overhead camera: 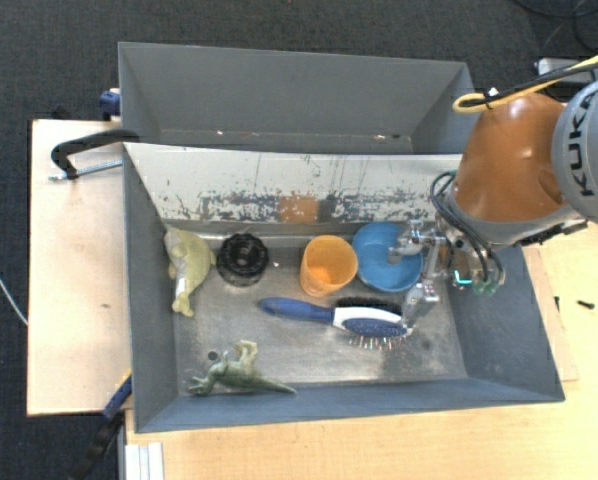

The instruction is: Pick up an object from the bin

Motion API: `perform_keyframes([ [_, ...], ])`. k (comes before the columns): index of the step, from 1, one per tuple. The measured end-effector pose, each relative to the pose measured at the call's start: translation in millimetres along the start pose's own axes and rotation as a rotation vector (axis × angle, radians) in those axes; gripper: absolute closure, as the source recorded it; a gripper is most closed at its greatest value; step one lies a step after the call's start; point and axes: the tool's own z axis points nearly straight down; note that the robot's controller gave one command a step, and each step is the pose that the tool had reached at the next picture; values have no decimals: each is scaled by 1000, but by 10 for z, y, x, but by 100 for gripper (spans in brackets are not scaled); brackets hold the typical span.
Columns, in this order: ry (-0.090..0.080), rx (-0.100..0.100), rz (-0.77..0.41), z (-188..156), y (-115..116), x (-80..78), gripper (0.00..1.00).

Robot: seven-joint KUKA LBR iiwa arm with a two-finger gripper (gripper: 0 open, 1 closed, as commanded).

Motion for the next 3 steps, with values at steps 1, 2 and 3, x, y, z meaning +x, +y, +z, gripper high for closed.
perform_keyframes([
  [1, -14, 1, 87, 744, 119, 73, 0],
  [2, -27, 2, 85, 677, 108, 31, 100],
  [3, -18, 1, 56, -920, 253, 336, 100],
])
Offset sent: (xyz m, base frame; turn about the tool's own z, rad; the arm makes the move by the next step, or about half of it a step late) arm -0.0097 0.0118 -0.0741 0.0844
